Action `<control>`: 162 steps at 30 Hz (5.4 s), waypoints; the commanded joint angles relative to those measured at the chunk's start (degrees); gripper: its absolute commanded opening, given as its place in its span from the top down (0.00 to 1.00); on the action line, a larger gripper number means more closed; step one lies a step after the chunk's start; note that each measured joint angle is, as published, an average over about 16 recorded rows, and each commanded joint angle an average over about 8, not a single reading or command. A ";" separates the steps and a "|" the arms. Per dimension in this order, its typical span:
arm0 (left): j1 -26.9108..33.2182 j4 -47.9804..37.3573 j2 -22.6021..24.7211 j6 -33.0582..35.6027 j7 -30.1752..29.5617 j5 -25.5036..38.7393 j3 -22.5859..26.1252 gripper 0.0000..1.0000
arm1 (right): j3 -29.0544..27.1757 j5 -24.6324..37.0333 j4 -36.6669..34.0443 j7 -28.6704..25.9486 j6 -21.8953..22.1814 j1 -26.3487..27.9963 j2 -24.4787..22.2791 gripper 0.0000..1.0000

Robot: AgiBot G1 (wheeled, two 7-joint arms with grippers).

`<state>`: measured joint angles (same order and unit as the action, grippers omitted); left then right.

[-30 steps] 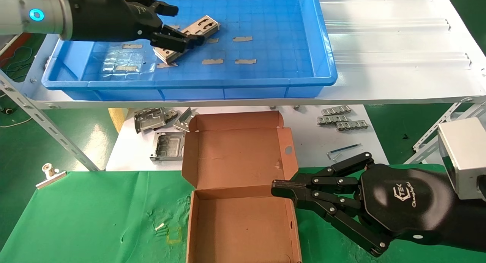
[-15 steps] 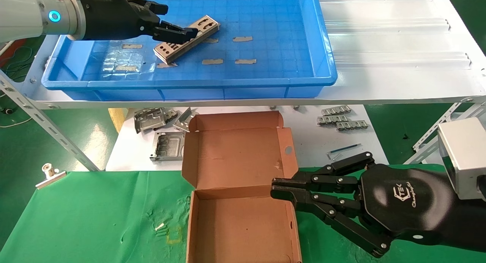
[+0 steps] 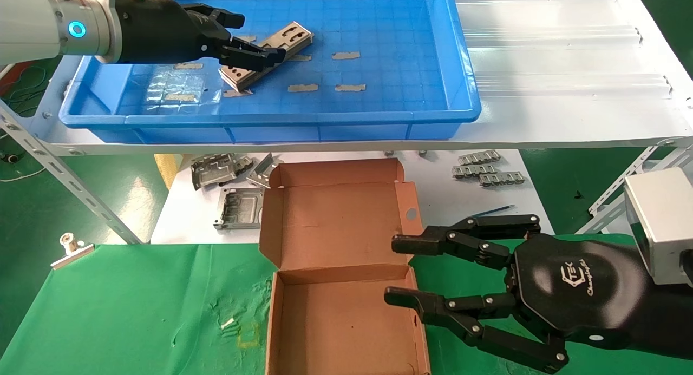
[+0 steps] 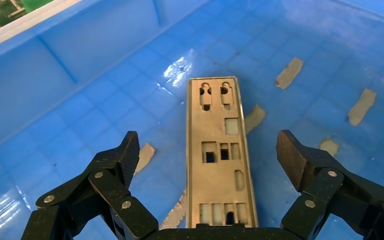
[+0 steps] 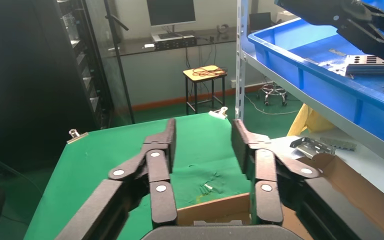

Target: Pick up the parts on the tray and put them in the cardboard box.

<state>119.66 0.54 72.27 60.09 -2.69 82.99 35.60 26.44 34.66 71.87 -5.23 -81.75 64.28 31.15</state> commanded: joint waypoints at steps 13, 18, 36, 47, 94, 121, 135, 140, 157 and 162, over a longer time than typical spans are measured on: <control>0.25 -0.50 0.85 -0.64 -0.21 1.03 0.72 1.00 | 0.00 0.00 0.00 0.00 0.00 0.00 0.00 0.00; 0.34 -0.56 1.10 -0.68 -0.44 1.14 0.81 1.00 | 0.00 0.00 0.00 0.00 0.00 0.00 0.00 0.00; 0.56 -0.49 1.42 -0.47 -0.85 1.27 0.90 1.00 | 0.00 0.00 0.00 0.00 0.00 0.00 0.00 0.00; 2.26 0.40 0.56 -0.01 -0.09 0.39 0.28 1.00 | 0.00 0.00 0.00 0.00 0.00 0.00 0.00 0.00; -24.19 47.96 -19.82 24.21 4.16 -21.81 13.61 1.00 | 0.01 0.00 0.00 0.00 0.00 0.00 0.00 0.00; -34.01 17.17 -1.65 14.14 36.23 -17.21 15.34 0.18 | 0.01 -0.01 0.00 0.00 0.00 0.00 0.00 0.00; -31.86 5.63 2.61 16.44 37.23 -18.11 14.89 0.00 | 0.01 -0.01 0.00 0.01 0.00 0.00 0.00 0.00; -30.68 3.49 2.96 18.94 34.95 -18.47 14.75 0.00 | 0.01 -0.01 0.00 0.01 0.00 0.00 0.00 0.00; -30.06 7.32 -1.74 31.91 27.57 -24.33 12.18 0.00 | 0.01 -0.01 0.00 0.01 0.01 0.00 -0.01 0.00; -30.54 9.66 -3.18 32.64 25.95 -26.12 11.76 0.00 | 0.01 -0.01 -0.01 0.01 0.02 0.00 -0.01 0.00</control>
<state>89.22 9.57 69.51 92.42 23.82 57.38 47.48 26.45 34.64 71.86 -5.23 -81.73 64.28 31.14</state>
